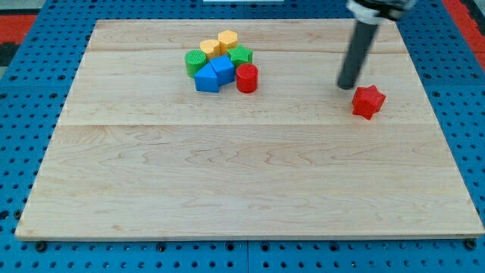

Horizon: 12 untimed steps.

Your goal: Slide the red circle to the red star

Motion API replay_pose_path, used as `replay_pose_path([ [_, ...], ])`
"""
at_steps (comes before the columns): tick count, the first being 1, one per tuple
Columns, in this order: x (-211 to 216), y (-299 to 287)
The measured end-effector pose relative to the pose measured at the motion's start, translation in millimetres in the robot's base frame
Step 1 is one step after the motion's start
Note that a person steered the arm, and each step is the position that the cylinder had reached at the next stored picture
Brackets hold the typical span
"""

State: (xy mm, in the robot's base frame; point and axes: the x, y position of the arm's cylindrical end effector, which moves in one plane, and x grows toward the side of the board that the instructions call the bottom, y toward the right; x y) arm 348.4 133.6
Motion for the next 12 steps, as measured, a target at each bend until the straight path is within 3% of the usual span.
replay_pose_path([
  [2,-25,-173],
  [4,-3,-206],
  [5,6,-148],
  [6,5,-52],
  [8,17,-123],
  [10,29,0],
  [12,23,-6],
])
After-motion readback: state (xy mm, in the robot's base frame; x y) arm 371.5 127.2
